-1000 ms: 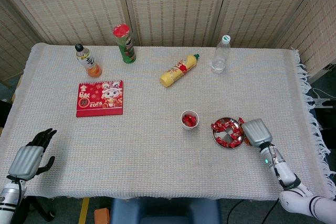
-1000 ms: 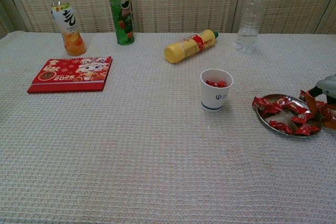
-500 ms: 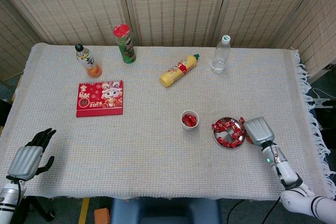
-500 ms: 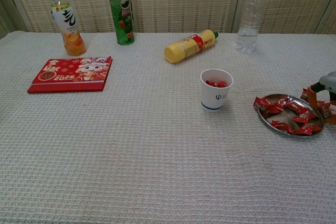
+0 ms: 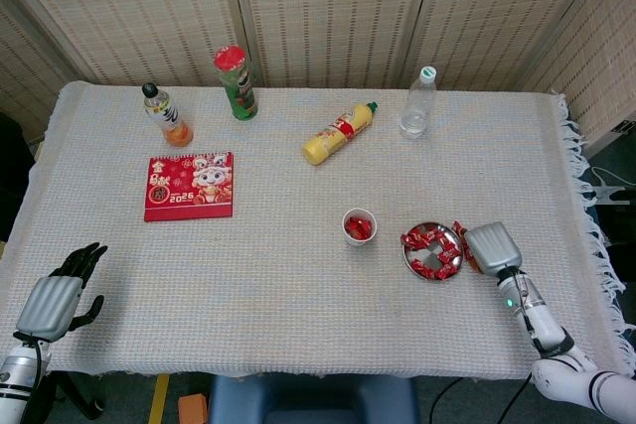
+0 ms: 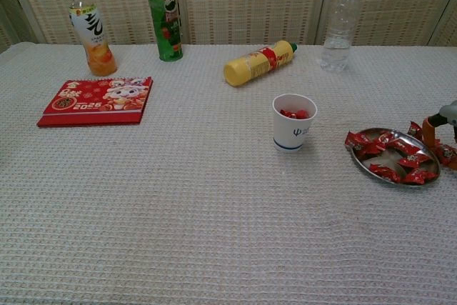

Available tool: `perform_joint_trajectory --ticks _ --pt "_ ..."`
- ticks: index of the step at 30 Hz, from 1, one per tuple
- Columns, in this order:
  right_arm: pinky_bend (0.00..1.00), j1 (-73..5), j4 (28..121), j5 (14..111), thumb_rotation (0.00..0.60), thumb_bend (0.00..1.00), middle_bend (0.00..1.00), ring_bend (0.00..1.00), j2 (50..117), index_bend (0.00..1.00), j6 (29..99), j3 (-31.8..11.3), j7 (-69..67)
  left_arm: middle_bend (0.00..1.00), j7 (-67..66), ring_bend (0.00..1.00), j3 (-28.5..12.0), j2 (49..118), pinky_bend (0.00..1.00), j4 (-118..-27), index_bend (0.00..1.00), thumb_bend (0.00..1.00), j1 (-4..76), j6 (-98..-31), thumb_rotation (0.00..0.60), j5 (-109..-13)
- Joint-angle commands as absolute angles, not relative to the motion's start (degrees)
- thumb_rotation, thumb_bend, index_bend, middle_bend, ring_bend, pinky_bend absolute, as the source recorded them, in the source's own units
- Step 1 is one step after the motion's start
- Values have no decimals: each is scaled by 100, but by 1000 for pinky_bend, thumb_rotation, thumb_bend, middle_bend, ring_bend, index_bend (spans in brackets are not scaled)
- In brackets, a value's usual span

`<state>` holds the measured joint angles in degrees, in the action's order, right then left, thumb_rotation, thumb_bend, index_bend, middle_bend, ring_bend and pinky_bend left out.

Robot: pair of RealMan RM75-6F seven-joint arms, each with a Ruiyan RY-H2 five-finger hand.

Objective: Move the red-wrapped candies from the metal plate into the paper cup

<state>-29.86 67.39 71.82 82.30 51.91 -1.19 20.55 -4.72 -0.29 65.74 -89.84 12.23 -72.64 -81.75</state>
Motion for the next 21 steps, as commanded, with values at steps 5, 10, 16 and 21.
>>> perform_joint_trajectory --ticks 5,10,16,21 --pt "1000 -2982 6699 7180 600 201 1000 1000 8275 433 5197 -143 2070 0 -435 67 -32 6559 350 -8978 0 436 1221 -7265 600 -8175" --pt "1000 -2961 6699 7138 600 212 1000 1000 8269 536 5199 -150 2159 0 -416 67 -25 6556 350 -8973 0 438 1219 -7274 600 -8195" --pt "1000 -2944 6656 7113 600 304 1000 1000 8316 587 5210 -149 2247 0 -421 67 -23 6558 352 -8970 0 436 1216 -7283 600 -8202" --pt "1000 -2936 6701 7156 600 323 1000 1000 8287 590 5294 -191 2190 0 -417 67 -24 6555 353 -8971 0 437 1209 -7297 600 -8205"
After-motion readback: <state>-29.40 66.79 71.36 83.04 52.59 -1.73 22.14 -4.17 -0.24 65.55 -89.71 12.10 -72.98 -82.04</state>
